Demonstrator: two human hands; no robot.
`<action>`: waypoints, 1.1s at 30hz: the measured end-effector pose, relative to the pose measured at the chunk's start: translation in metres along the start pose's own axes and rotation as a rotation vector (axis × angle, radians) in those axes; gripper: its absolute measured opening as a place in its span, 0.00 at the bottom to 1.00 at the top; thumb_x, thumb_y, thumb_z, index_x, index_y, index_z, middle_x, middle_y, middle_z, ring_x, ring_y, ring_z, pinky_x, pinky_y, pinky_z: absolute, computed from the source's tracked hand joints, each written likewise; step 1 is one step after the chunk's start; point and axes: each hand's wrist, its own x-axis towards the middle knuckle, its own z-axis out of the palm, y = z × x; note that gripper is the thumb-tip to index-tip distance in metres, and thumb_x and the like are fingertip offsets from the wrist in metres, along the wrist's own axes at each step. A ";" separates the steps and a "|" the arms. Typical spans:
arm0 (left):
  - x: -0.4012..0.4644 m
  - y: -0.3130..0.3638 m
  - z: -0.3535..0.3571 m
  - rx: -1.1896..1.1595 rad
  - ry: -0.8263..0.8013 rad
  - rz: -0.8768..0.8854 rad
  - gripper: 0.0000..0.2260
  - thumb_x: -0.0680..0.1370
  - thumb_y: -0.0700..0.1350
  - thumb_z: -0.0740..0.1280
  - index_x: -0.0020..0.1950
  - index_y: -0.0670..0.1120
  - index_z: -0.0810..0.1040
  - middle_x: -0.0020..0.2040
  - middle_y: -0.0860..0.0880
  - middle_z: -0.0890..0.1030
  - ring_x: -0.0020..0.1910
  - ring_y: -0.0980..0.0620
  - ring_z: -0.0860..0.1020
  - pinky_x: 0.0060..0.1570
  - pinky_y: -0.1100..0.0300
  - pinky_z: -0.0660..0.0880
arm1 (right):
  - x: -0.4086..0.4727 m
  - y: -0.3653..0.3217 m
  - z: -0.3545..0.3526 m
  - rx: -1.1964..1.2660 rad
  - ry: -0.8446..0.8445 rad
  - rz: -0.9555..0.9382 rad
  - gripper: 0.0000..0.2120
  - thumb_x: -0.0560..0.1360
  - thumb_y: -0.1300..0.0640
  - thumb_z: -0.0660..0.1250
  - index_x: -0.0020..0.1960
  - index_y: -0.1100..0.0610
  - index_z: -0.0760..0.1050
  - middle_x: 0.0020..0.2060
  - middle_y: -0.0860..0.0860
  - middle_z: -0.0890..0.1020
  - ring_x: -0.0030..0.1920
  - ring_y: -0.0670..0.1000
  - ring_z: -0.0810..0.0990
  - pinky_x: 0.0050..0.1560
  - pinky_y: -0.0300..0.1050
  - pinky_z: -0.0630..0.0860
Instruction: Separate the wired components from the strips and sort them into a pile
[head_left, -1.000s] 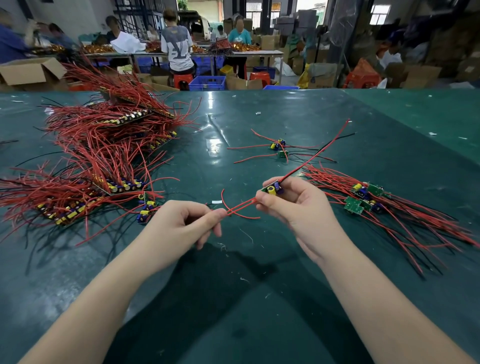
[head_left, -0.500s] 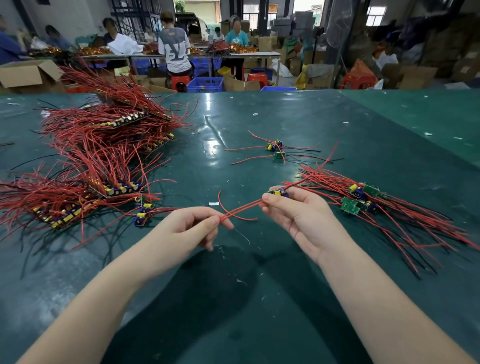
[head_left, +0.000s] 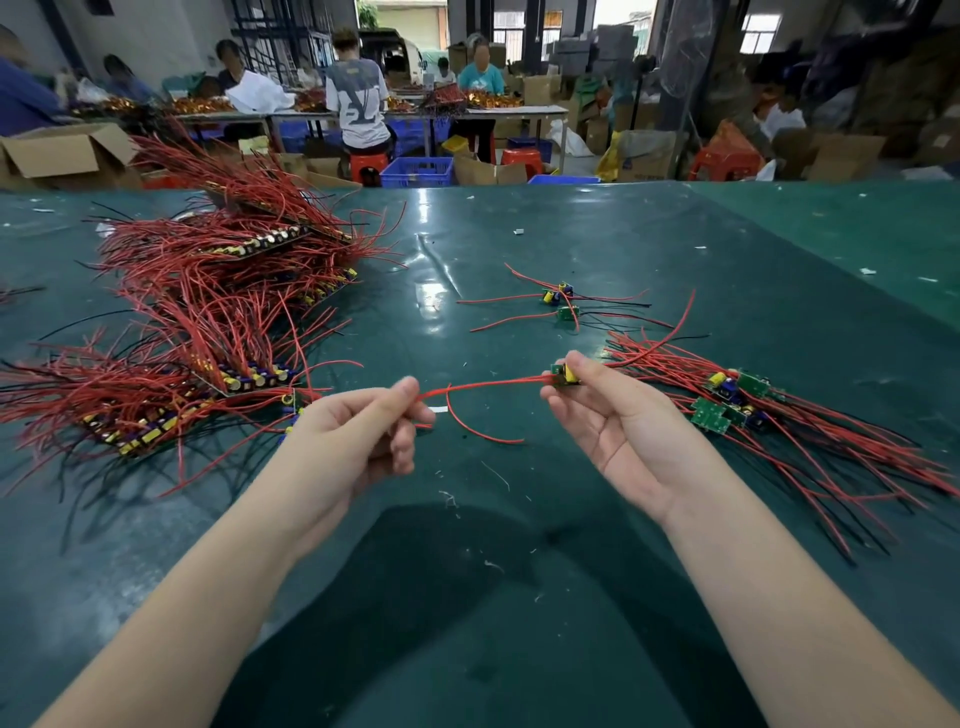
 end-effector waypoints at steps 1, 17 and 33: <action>0.000 0.002 -0.001 -0.045 0.008 -0.009 0.15 0.65 0.58 0.69 0.32 0.47 0.83 0.24 0.52 0.71 0.23 0.56 0.69 0.27 0.66 0.72 | 0.000 0.000 0.000 0.009 -0.010 0.018 0.05 0.64 0.58 0.73 0.33 0.59 0.84 0.37 0.56 0.85 0.37 0.50 0.85 0.35 0.35 0.79; 0.002 0.009 0.001 -0.298 0.077 0.039 0.13 0.70 0.53 0.66 0.31 0.47 0.83 0.25 0.55 0.72 0.24 0.60 0.72 0.29 0.68 0.75 | -0.003 0.001 0.006 0.028 -0.020 -0.068 0.11 0.65 0.61 0.71 0.46 0.63 0.81 0.38 0.59 0.85 0.38 0.53 0.85 0.36 0.36 0.80; 0.005 0.005 0.002 -0.275 0.051 -0.041 0.25 0.83 0.49 0.54 0.34 0.46 0.85 0.28 0.51 0.75 0.26 0.55 0.74 0.30 0.66 0.76 | 0.009 -0.025 -0.026 0.316 0.463 -0.239 0.06 0.76 0.73 0.62 0.47 0.64 0.73 0.49 0.57 0.77 0.46 0.51 0.81 0.53 0.40 0.79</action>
